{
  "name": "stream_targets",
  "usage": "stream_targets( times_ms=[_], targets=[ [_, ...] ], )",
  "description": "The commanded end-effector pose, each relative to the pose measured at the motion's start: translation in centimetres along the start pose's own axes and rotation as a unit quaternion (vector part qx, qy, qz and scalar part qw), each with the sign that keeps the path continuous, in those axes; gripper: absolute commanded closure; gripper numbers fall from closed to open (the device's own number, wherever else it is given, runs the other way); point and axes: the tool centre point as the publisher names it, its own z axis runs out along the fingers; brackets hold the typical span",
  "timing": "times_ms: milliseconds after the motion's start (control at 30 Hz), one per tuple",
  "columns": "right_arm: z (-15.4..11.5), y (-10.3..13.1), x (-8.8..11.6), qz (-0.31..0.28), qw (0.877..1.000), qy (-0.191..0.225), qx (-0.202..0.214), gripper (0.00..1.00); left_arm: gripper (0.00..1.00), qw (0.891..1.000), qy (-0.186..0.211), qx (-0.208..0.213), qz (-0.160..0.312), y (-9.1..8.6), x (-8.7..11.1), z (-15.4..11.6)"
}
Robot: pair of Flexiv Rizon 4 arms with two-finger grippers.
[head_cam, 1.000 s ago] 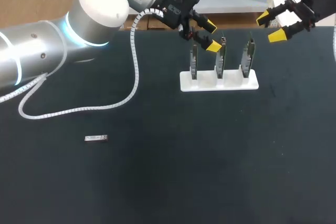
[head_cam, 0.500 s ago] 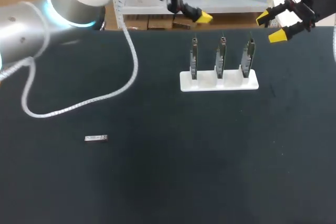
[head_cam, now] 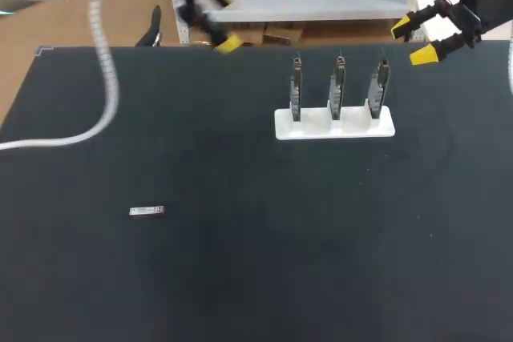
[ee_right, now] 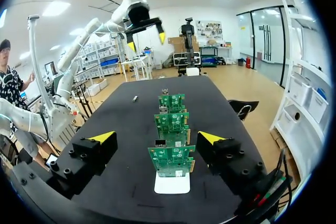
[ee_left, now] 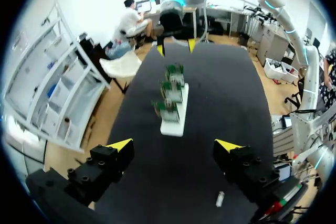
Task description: Pick up the optical module with the left hand, and insert it into the network port with the right hand.
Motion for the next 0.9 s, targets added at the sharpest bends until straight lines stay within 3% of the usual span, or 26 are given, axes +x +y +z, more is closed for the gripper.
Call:
stream_targets(
  times_ms=[33,100,167,267,367,433,900],
  targets=[
    [0.0,-0.1,0.0,0.0,1.0,0.0,-0.001,0.0,0.0,0.982,0.132,-0.099,-0.096,-8.1,6.2,-8.1],
    [0.0,-0.1,0.0,0.0,1.0,0.0,-0.001,0.0,0.0,0.979,0.138,-0.086,-0.119,-9.4,8.2,-8.2],
    [0.0,-0.1,0.0,0.0,1.0,0.0,-0.001,0.0,0.0,0.974,0.169,-0.059,-0.135,-10.6,10.0,-7.9],
    [0.0,-0.1,0.0,0.0,1.0,0.0,-0.001,0.0,0.0,0.972,0.197,-0.021,-0.125,-12.1,12.1,-7.6],
    [0.0,-0.1,0.0,0.0,1.0,0.0,-0.001,0.0,0.0,0.973,0.193,-0.009,-0.124,-13.2,13.6,-7.7],
    [0.0,-0.1,0.0,0.0,1.0,0.0,-0.001,0.0,0.0,0.979,0.173,-0.013,-0.11,-13.3,13.6,-7.9],
    [0.0,-0.1,0.0,0.0,1.0,0.0,-0.001,0.0,0.0,0.979,0.173,-0.013,-0.11,-13.3,13.6,-7.9]
  ],
)
